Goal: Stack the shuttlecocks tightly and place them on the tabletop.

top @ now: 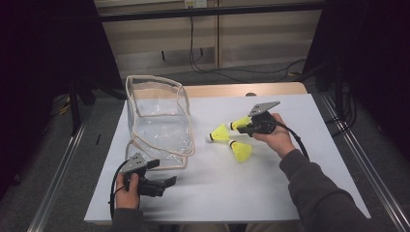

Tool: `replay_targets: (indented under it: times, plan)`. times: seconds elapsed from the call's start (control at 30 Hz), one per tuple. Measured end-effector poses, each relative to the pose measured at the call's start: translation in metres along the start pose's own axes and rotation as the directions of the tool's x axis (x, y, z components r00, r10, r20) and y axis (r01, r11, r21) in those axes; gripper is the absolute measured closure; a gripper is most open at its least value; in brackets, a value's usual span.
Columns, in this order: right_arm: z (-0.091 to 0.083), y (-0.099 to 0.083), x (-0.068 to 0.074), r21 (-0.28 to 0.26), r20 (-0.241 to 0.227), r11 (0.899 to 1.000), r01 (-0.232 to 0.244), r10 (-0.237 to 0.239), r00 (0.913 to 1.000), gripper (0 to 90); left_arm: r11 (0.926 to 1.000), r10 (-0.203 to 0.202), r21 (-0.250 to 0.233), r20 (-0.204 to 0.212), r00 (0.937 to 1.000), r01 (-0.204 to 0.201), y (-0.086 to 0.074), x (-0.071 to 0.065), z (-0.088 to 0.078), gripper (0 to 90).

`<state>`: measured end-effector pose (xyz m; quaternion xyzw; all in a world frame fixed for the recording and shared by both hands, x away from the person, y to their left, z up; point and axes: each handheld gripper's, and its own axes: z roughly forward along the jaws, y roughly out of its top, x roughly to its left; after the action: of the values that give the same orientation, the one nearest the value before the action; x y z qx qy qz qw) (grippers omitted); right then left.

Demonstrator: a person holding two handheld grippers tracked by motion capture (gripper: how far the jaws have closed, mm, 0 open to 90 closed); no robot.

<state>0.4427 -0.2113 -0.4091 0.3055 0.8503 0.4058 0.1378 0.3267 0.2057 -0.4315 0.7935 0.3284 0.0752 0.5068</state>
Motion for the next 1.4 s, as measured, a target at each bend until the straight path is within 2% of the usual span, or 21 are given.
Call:
replay_targets:
  times: [0.4, 1.2, 1.4]
  plan:
    - [0.005, -0.001, 0.002, 0.011, -0.005, 1.000, 0.003, -0.003, 1.0000, 87.5, 1.0000, -0.001, 0.000, 0.000, 1.0000, 0.001, 0.000, 0.000, 0.000, 3.6]
    - [0.015, 0.003, 0.009, -0.004, -0.049, 1.000, 0.004, -0.004, 0.9988, 87.4, 1.0000, 0.000, 0.002, 0.002, 1.0000, 0.000, 0.000, 0.000, 0.000, 3.6]
    - [0.016, 0.003, 0.008, 0.006, -0.056, 1.000, 0.004, -0.004, 0.9984, 87.2, 1.0000, 0.001, 0.002, 0.003, 1.0000, -0.001, 0.000, 0.000, 0.000, 3.6]
